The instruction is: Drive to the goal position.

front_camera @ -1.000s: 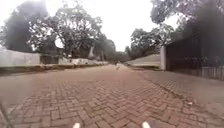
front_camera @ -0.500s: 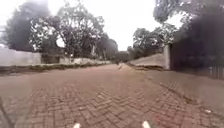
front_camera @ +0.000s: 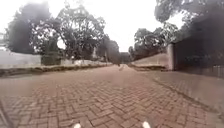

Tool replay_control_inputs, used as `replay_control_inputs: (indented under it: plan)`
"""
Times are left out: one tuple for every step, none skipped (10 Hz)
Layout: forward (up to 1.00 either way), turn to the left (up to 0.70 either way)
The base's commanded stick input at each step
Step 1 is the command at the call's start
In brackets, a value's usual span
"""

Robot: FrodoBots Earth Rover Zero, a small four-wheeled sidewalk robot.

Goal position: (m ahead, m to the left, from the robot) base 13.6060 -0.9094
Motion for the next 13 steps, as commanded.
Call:
replay_control_inputs:
  plan:
    - [0.7,0.14]
    - [0.7,0.13]
    - [0.7,0.12]
    - [0.7,0.07]
    - [0.7,0.09]
    - [0.7,0.05]
    - [0.7,0.05]
    - [0.7,-0.34]
    - [0.7,-0.34]
    - [0.7,-0.33]
    - [0.7,-0.35]
    - [0.7,-0.35]
    - [0.7,-0.35]
